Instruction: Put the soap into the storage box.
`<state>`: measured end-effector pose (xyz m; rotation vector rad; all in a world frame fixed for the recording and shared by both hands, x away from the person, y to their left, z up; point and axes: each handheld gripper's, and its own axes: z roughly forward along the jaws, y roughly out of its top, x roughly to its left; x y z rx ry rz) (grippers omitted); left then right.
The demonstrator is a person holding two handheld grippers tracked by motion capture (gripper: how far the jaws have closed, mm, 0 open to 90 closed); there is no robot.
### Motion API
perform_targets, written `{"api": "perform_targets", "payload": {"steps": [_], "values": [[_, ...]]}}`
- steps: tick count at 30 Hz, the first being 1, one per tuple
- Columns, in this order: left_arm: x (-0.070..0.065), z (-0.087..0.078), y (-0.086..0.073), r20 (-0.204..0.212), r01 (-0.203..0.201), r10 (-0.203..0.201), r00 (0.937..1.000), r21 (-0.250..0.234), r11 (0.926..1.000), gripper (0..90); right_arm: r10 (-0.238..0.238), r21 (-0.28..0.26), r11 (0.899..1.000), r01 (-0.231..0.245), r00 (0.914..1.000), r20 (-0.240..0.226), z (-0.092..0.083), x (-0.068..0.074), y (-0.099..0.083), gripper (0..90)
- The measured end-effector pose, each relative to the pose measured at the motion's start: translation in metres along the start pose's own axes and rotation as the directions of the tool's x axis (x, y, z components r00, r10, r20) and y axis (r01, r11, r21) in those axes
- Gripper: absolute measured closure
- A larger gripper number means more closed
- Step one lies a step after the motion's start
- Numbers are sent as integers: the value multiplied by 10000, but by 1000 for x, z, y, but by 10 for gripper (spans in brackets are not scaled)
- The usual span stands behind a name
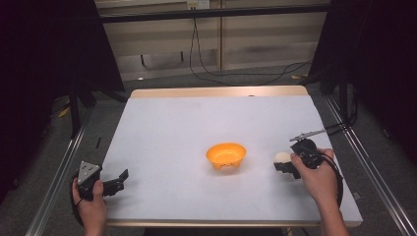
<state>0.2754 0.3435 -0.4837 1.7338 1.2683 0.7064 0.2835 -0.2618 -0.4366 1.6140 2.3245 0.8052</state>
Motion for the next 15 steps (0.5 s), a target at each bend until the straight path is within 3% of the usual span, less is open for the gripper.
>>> {"api": "perform_targets", "payload": {"steps": [6, 15], "values": [[0, 0, 0, -39, -99, 99, 9999, 46, 9999, 5, -27, -38, 10000, 26, 9998, -197, 1, 4, 4, 244], [0, 0, 0, 5, 30, -30, 10000, -33, 10000, 5, -216, -85, 9997, 213, 9991, -355, 7, 25, 19, 243]]}}
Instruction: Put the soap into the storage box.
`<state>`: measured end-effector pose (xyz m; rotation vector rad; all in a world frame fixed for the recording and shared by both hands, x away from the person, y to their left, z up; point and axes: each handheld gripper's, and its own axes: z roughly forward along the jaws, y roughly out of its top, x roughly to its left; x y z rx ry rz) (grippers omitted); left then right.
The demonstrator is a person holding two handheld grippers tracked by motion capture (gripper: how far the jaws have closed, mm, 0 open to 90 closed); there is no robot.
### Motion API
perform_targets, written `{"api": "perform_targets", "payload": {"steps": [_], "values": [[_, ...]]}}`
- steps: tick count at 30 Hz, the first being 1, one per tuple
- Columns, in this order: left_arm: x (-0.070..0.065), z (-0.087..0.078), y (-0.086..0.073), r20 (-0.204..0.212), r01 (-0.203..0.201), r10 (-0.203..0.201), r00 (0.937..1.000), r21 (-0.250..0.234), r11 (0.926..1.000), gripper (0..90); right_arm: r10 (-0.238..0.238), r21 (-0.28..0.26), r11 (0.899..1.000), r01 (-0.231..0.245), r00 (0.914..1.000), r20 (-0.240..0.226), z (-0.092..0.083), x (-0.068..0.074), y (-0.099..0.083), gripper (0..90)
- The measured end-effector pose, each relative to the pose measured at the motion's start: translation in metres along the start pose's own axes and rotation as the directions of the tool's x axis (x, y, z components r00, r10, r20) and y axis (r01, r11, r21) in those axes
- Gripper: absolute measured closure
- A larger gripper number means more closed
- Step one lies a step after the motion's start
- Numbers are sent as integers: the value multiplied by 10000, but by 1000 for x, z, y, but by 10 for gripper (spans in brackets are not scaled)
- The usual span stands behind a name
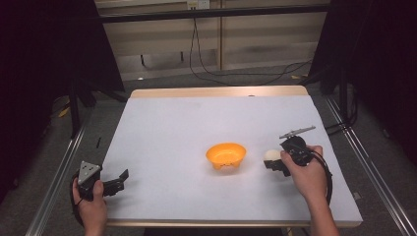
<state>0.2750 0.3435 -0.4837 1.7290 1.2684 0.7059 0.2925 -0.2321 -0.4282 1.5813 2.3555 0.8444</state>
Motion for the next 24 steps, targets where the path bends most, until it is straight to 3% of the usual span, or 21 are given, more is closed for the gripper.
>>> {"api": "perform_targets", "payload": {"steps": [18, 24], "values": [[0, 0, 0, 56, 35, -35, 10000, -44, 10000, 6, -238, -80, 9997, 237, 9995, -218, 10, 25, 26, 244], [0, -1, 0, -108, -5, 4, 9999, -85, 10000, 1, -340, -141, 9993, 337, 9990, -273, 10, 32, 34, 243]]}}
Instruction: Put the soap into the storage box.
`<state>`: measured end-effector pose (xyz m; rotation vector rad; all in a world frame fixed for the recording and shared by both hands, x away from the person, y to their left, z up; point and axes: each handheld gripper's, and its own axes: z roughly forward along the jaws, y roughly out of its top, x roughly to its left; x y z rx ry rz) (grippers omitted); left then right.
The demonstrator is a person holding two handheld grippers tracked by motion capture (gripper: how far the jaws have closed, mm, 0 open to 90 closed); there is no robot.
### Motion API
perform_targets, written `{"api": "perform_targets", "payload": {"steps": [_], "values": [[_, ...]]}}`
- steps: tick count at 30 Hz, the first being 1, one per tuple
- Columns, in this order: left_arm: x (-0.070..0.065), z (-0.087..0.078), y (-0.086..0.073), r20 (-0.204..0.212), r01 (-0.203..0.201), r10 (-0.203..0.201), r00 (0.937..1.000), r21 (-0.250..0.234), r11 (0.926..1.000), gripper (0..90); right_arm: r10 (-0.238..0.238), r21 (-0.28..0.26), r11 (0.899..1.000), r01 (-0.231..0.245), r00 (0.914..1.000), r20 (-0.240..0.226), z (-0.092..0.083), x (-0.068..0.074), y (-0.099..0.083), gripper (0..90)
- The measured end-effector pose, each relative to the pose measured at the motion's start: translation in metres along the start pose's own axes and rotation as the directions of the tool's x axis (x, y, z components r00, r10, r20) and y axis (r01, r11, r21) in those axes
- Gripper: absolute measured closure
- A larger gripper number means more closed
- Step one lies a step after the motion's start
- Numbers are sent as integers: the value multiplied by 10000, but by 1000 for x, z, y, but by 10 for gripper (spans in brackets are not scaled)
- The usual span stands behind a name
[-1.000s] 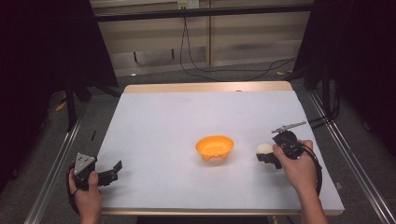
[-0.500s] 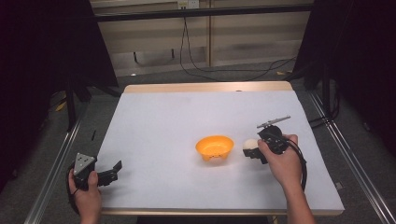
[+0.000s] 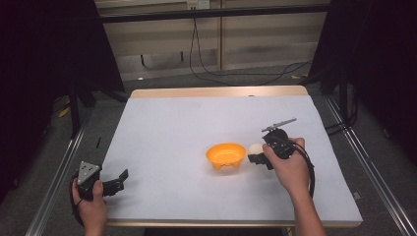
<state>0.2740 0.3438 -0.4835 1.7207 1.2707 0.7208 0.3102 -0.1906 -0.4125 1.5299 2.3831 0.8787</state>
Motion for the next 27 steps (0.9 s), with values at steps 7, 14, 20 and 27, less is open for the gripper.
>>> {"api": "perform_targets", "payload": {"steps": [7, 14, 20, 27], "values": [[0, 0, 0, -11, -3, 3, 10000, 5, 10000, 1, -155, -167, 9997, 153, 9997, -163, -2, 8, 10, 243], [0, 0, 0, -52, 19, -19, 10000, 4, 10000, 1, -443, -218, 9988, 437, 9987, -270, 1, 20, 22, 244], [0, 0, 0, -56, 7, -7, 10000, 10, 10000, 1, -604, -188, 9980, 598, 9976, -326, 6, 28, 28, 243], [0, 0, 0, -14, 39, -39, 10000, 15, 10000, 1, -796, -109, 9968, 792, 9957, -474, 15, 41, 38, 243]]}}
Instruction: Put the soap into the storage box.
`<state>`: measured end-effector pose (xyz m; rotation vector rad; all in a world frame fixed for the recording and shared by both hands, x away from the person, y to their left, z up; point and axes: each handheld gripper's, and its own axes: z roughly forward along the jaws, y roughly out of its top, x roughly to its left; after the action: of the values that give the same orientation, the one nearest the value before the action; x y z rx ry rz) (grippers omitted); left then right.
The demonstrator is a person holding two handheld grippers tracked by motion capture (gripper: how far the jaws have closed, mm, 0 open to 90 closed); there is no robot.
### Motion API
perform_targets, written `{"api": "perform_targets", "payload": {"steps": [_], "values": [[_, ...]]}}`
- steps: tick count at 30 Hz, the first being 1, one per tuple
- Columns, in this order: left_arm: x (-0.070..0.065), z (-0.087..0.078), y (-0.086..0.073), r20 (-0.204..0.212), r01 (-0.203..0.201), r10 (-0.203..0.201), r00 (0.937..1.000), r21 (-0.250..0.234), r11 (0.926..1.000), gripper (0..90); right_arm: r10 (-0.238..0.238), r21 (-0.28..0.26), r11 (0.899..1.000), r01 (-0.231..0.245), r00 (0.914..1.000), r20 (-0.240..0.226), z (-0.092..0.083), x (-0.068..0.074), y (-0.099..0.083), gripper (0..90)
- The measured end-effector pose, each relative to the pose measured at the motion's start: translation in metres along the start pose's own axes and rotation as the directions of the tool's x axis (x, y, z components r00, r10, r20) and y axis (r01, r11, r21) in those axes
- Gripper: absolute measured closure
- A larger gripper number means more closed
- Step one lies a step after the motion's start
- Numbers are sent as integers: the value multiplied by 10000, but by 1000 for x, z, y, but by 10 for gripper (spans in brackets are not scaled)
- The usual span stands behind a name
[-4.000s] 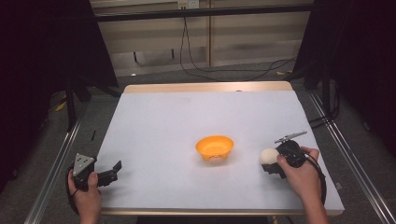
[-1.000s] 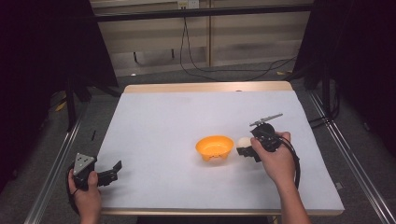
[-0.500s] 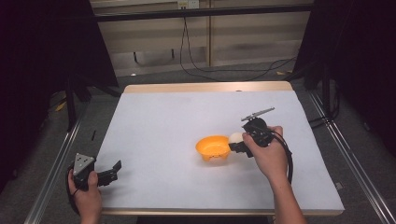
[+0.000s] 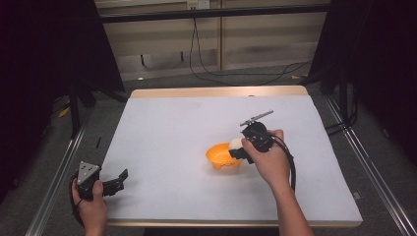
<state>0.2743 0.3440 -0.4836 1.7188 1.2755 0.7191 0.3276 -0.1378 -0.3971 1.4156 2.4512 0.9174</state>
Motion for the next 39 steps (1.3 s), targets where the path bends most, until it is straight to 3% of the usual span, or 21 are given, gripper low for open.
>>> {"api": "perform_targets", "payload": {"steps": [8, 24, 39], "values": [[0, 0, 0, 11, 3, -3, 10000, -2, 10000, 1, -104, 116, 9999, 105, 9999, -95, 15, 10, 7, 243], [0, 0, 0, 29, 7, -7, 10000, 8, 10000, 1, -187, 460, 9988, 182, 9998, 111, 34, 14, 8, 243], [0, 1, 0, 68, 5, -5, 10000, 47, 10000, 1, 206, 814, 9965, -201, 9998, -60, 47, 16, 3, 240]]}}
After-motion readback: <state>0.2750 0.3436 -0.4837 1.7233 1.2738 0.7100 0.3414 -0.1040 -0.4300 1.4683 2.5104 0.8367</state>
